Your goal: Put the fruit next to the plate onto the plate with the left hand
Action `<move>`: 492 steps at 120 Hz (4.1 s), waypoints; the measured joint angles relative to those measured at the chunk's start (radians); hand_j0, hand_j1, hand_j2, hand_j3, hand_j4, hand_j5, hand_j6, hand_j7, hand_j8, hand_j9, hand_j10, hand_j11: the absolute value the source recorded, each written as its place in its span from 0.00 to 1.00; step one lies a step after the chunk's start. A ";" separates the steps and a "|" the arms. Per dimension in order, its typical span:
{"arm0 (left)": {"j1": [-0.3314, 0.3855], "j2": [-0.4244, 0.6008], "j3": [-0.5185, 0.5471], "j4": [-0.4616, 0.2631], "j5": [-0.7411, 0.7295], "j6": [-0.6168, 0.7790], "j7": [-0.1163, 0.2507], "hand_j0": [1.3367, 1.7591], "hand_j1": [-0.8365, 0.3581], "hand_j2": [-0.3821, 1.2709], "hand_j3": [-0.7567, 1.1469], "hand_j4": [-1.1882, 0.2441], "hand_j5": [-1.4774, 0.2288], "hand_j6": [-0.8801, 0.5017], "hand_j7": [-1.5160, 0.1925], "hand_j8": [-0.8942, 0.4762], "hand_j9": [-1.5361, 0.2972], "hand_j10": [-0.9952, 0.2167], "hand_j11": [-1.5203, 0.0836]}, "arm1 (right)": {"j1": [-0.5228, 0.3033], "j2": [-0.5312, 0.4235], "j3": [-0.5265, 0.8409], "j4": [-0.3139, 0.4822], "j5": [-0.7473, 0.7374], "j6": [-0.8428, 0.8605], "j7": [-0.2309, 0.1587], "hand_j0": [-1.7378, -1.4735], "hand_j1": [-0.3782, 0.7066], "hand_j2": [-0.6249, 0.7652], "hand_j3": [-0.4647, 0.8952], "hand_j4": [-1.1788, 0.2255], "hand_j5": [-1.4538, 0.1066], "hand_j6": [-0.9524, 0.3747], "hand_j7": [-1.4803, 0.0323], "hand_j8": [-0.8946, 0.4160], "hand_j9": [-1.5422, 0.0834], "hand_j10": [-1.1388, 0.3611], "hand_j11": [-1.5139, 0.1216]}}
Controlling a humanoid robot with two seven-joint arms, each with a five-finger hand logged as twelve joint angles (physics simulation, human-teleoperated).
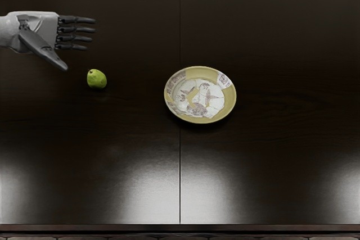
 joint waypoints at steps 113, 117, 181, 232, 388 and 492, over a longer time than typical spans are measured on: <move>-0.009 -0.268 0.273 0.014 0.677 0.758 -0.014 0.76 0.91 0.24 0.40 0.77 0.80 0.57 0.83 0.59 0.78 0.75 0.88 | 0.024 0.000 0.001 -0.019 0.000 -0.003 0.000 0.30 0.05 0.45 0.34 0.83 0.92 0.71 0.96 0.67 0.94 0.75 0.91; -0.007 -0.278 0.284 0.014 0.679 0.773 -0.014 0.76 0.91 0.24 0.40 0.77 0.80 0.57 0.82 0.59 0.78 0.75 0.88 | 0.024 0.000 0.001 -0.019 0.000 -0.003 0.000 0.30 0.05 0.45 0.34 0.83 0.92 0.71 0.96 0.67 0.94 0.75 0.91; -0.002 -0.424 0.353 0.029 0.687 0.907 -0.014 0.76 0.83 0.25 0.40 0.71 0.74 0.51 0.76 0.53 0.72 0.68 0.81 | 0.024 0.000 0.001 -0.019 0.000 -0.003 0.000 0.30 0.05 0.45 0.34 0.83 0.92 0.71 0.96 0.67 0.94 0.75 0.91; 0.027 -0.468 0.382 0.078 0.688 0.950 -0.014 0.76 0.72 0.27 0.40 0.64 0.66 0.44 0.68 0.45 0.65 0.60 0.73 | 0.024 0.000 0.001 -0.019 0.000 -0.003 0.000 0.30 0.05 0.45 0.34 0.83 0.92 0.71 0.96 0.67 0.94 0.75 0.91; 0.072 -0.531 0.403 0.179 0.686 0.962 -0.012 0.74 0.43 0.38 0.40 0.42 0.40 0.35 0.40 0.31 0.38 0.34 0.43 | 0.024 0.000 0.001 -0.019 0.000 -0.003 0.000 0.30 0.05 0.45 0.34 0.83 0.92 0.71 0.96 0.67 0.94 0.75 0.91; 0.027 -0.508 0.295 0.113 0.648 0.858 -0.005 0.75 0.41 0.47 0.40 0.45 0.28 0.36 0.34 0.31 0.33 0.26 0.36 | 0.024 0.000 0.001 -0.019 0.000 -0.003 0.000 0.30 0.05 0.45 0.34 0.83 0.92 0.71 0.96 0.67 0.94 0.75 0.91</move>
